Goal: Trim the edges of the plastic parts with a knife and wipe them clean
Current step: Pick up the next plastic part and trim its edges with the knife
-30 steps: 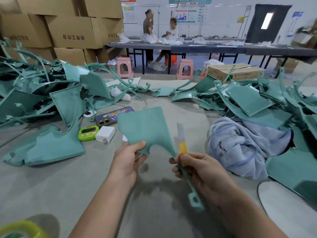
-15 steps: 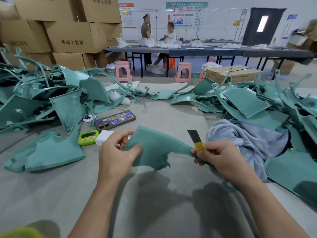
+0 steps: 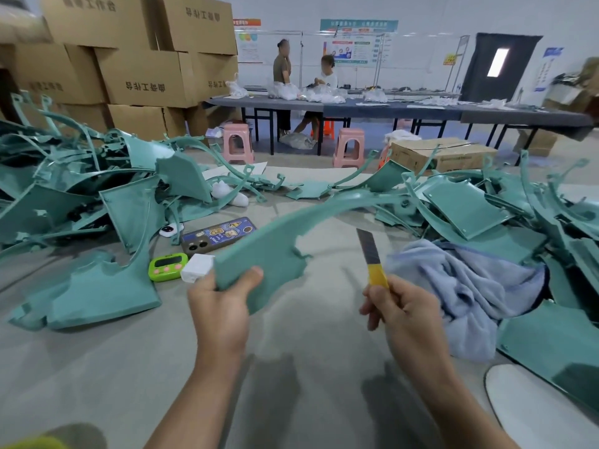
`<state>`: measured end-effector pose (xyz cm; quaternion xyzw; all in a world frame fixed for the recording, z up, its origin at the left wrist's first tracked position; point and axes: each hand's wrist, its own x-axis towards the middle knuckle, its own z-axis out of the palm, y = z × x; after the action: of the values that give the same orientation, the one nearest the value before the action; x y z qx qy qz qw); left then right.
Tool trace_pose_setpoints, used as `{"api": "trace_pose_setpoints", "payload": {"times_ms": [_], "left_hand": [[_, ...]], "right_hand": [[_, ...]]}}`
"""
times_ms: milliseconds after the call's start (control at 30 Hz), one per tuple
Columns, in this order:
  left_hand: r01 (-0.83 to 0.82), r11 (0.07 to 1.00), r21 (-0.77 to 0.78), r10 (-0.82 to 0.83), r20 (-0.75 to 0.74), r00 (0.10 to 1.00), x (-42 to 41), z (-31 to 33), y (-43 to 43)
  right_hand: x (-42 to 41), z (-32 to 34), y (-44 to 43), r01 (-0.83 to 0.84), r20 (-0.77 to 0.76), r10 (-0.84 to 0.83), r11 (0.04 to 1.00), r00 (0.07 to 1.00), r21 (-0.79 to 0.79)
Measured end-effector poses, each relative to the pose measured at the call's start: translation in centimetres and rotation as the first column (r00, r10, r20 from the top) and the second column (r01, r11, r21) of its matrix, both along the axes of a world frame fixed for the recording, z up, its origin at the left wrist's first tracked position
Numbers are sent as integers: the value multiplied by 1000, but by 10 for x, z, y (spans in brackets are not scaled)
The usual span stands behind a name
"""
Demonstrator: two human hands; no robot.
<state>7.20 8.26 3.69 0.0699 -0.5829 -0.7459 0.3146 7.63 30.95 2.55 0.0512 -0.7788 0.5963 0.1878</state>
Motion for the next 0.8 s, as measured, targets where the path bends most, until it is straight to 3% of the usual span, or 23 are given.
{"api": "trace_pose_setpoints", "payload": {"times_ms": [67,133,233,300,367,533,667,733,800], "left_hand": [[-101,987,121,99,24,995,-5,-1,-11],[-178,981,72,174,61,983,-7,-5,-20],[-126,946,-300,162,99,982,-3,-9,-15],[-54,801,-596,98,43,994,1,-15,-6],[-52,649,-759,36,-37,999,2,-23,-1],[58,563,-825,115,147,982,-3,-32,1],[107,550,-828,100,193,976,-3,-36,1],[111,558,-822,94,195,976,-3,-37,0],[113,557,-823,100,202,974,-4,-37,-1]], "right_hand": [[-5,-5,1,14,50,-9,995,999,-96],[-8,-9,5,33,116,-9,977,993,-209],[-9,-13,5,25,123,0,979,992,-203],[-7,-13,-2,-4,103,22,986,994,-168],[-6,-12,-8,-51,108,65,991,992,-125],[-5,-5,-25,-139,54,133,980,990,144],[-10,-2,-38,-123,44,116,880,992,458],[-18,-3,-34,-5,70,-35,867,997,497],[-25,0,-20,200,120,-289,855,950,479]]}}
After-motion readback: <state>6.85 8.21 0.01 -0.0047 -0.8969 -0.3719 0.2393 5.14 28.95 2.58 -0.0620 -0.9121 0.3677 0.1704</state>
